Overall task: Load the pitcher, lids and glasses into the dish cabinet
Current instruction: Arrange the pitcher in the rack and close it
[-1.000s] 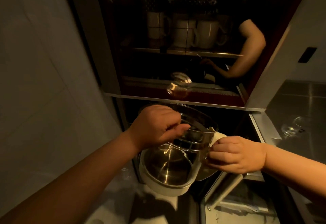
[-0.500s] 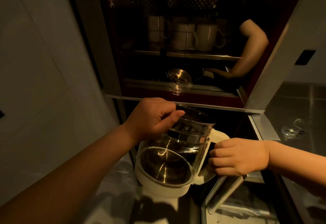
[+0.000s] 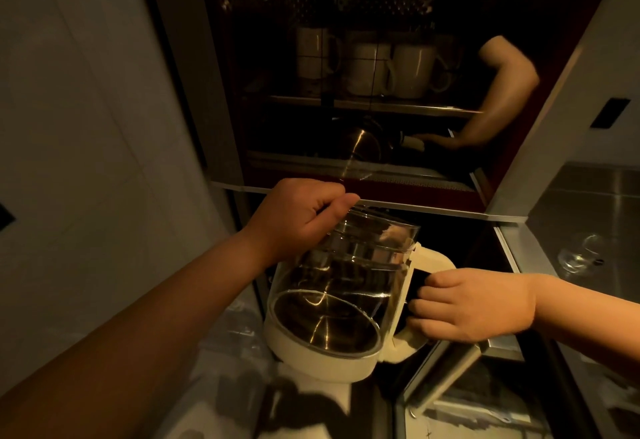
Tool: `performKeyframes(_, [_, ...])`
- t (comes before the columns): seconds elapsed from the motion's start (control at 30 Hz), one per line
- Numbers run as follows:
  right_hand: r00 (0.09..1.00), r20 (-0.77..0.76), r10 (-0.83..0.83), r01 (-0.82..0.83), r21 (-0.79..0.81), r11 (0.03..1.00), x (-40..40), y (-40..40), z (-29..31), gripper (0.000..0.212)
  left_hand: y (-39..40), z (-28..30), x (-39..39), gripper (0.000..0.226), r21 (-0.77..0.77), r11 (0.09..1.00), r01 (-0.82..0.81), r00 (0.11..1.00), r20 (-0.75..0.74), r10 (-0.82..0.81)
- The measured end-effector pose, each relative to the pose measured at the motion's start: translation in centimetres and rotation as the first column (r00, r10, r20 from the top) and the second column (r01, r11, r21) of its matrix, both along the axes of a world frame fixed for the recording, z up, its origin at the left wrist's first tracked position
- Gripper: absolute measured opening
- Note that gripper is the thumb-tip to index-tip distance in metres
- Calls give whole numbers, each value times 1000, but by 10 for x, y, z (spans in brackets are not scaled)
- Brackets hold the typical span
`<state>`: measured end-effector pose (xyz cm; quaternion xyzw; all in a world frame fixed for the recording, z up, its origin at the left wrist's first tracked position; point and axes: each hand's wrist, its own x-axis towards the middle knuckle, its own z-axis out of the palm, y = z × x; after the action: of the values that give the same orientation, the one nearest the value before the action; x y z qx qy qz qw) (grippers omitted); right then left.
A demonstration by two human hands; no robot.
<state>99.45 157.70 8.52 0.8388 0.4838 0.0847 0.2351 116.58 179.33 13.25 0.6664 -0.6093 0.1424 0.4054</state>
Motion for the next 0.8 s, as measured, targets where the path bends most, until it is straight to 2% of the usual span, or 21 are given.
performKeyframes(0.17, [999,-23,-24,23,-57,998,1,8,0,17,1,3,-1,36,84,996,-42,998,54,37])
performKeyframes(0.37, [999,32,16,-14,-52,999,-1,13,7,16,2,5,-6,37,54,990,-133,955,275,113])
performKeyframes(0.47, [999,38,34,-32,-53,998,-1,20,12,17,0,1,-10,31,80,989,-125,931,355,89])
performKeyframes(0.6, [999,38,20,-21,5,1000,-5,27,15,25,2,-8,-11,28,153,979,-137,967,235,99])
performKeyframes(0.8, [1000,7,-11,11,87,996,-4,37,20,17,1,-28,-14,46,296,948,-120,992,71,103])
